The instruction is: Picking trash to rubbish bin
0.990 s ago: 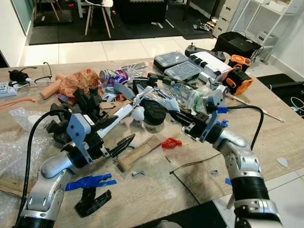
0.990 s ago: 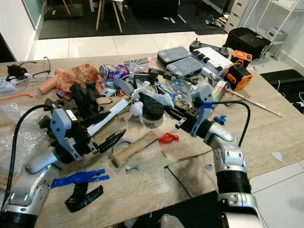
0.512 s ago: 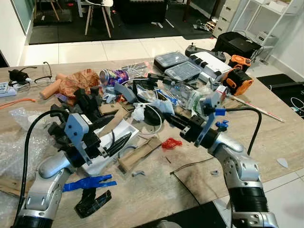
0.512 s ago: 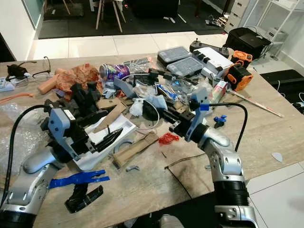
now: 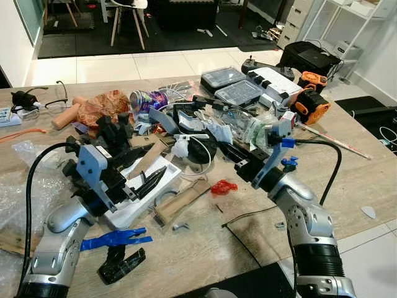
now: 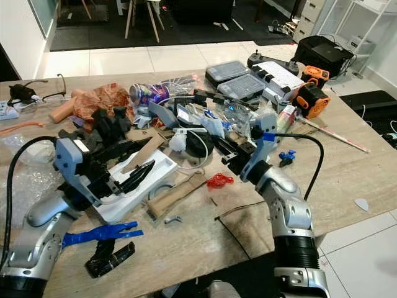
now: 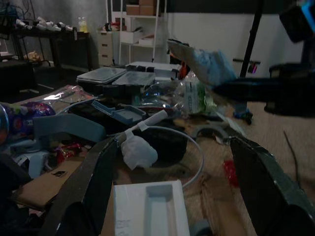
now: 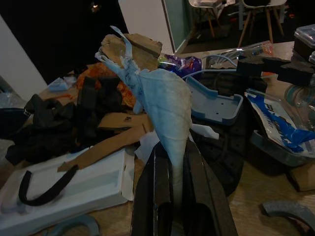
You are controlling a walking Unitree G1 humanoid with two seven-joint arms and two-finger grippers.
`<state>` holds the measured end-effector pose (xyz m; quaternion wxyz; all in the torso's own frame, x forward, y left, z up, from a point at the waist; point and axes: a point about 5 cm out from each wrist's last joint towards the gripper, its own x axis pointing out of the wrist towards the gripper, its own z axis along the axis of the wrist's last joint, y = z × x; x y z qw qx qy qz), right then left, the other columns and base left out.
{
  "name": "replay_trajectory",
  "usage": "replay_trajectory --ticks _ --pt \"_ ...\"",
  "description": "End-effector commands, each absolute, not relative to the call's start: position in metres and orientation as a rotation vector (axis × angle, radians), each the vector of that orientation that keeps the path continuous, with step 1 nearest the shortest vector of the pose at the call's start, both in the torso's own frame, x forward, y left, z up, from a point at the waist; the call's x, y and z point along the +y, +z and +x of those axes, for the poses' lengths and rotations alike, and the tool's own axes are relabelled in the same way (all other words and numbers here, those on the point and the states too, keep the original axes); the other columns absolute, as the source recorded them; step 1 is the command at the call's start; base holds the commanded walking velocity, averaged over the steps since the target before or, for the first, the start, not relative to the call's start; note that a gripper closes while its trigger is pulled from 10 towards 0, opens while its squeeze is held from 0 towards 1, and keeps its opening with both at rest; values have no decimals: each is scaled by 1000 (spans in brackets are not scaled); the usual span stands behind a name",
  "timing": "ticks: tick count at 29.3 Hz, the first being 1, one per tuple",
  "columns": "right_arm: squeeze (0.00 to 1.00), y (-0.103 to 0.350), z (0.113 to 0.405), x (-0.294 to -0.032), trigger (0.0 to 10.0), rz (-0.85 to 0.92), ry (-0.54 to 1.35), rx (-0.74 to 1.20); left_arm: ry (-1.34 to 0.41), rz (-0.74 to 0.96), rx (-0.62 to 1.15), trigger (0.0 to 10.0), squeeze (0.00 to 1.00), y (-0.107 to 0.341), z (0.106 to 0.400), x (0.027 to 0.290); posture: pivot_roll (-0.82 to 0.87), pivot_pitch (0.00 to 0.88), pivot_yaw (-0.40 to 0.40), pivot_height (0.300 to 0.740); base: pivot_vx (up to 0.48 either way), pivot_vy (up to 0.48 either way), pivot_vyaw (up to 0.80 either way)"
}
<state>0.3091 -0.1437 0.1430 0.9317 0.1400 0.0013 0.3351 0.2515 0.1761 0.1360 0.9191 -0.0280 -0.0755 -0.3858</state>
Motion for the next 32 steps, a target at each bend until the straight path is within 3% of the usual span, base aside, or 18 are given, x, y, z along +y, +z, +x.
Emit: replay_trajectory --ticks 1,15,32 --pt "0 144 311 -147 10000 303 668 -11 -792 -84 -153 10000 0 135 252 175 26 0 -66 740 0 0 0" --pt "0 144 321 -151 10000 274 538 -29 -447 -91 -186 10000 0 130 278 153 26 0 -50 740 0 0 0" --pt "0 143 324 -148 10000 254 519 -41 -387 -118 -154 10000 0 123 285 152 32 0 -49 740 -51 0 0"
